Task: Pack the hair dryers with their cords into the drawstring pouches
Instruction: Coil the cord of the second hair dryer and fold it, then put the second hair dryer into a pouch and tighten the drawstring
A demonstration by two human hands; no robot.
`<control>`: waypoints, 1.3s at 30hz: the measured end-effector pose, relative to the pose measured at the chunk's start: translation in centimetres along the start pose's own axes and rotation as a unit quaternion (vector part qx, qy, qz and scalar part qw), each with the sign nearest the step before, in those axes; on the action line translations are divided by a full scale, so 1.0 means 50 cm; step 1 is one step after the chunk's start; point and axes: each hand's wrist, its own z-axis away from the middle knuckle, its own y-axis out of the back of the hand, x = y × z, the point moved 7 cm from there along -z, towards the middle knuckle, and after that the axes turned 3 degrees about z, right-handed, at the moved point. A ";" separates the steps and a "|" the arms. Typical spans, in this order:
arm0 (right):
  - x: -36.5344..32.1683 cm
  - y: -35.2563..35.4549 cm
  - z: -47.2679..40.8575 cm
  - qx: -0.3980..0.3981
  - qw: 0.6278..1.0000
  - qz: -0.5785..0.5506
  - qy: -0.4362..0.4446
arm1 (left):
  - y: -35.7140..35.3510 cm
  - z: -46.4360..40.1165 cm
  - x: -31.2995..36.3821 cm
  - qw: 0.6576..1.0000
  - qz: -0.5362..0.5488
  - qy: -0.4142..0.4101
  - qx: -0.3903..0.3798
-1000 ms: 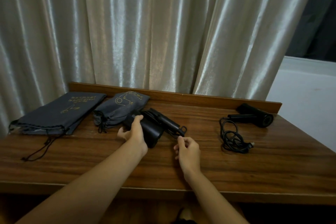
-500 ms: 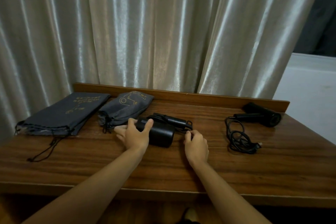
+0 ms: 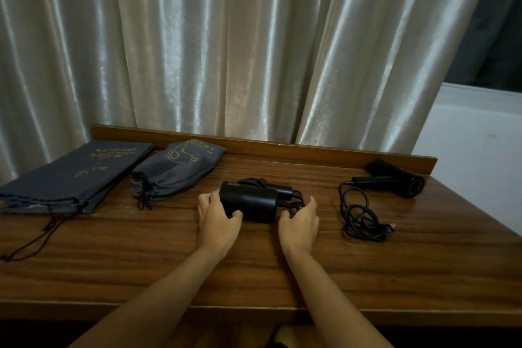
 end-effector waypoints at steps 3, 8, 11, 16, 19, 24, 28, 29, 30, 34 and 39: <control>0.005 0.020 0.007 0.064 0.998 0.016 -0.021 | 0.001 0.001 0.000 1.000 -0.015 -0.018 0.002; 0.002 0.040 0.023 0.109 0.994 0.025 -0.022 | -0.003 0.005 0.005 0.998 -0.053 -0.006 0.016; 0.008 0.050 0.023 0.124 0.992 -0.007 -0.033 | 0.001 0.012 0.012 0.997 -0.065 -0.004 0.032; 0.015 0.048 0.024 0.132 0.989 -0.059 -0.041 | 0.011 0.015 0.005 0.998 -0.058 0.003 0.028; 0.020 0.050 0.025 0.145 0.986 -0.068 -0.042 | 0.012 0.012 0.002 0.999 -0.037 0.009 0.026; 0.008 0.049 0.021 0.116 0.993 -0.019 -0.015 | 0.007 0.010 0.007 0.999 -0.035 -0.015 0.024; -0.063 0.049 0.065 0.102 0.979 0.099 0.148 | 0.019 0.011 -0.002 0.999 0.041 0.013 0.022; -0.079 0.047 0.082 0.097 0.969 0.118 0.192 | 0.024 0.011 -0.005 0.997 0.075 0.032 0.017; -0.093 0.044 0.098 0.091 0.959 0.133 0.235 | 0.029 0.013 -0.008 0.994 0.103 0.047 0.009; -0.136 0.023 0.155 0.065 0.893 0.205 0.395 | 0.078 0.026 -0.017 0.995 0.097 0.035 -0.016; -0.185 -0.040 0.229 0.011 0.850 0.205 0.485 | 0.276 0.015 -0.044 0.992 -0.088 -0.092 0.000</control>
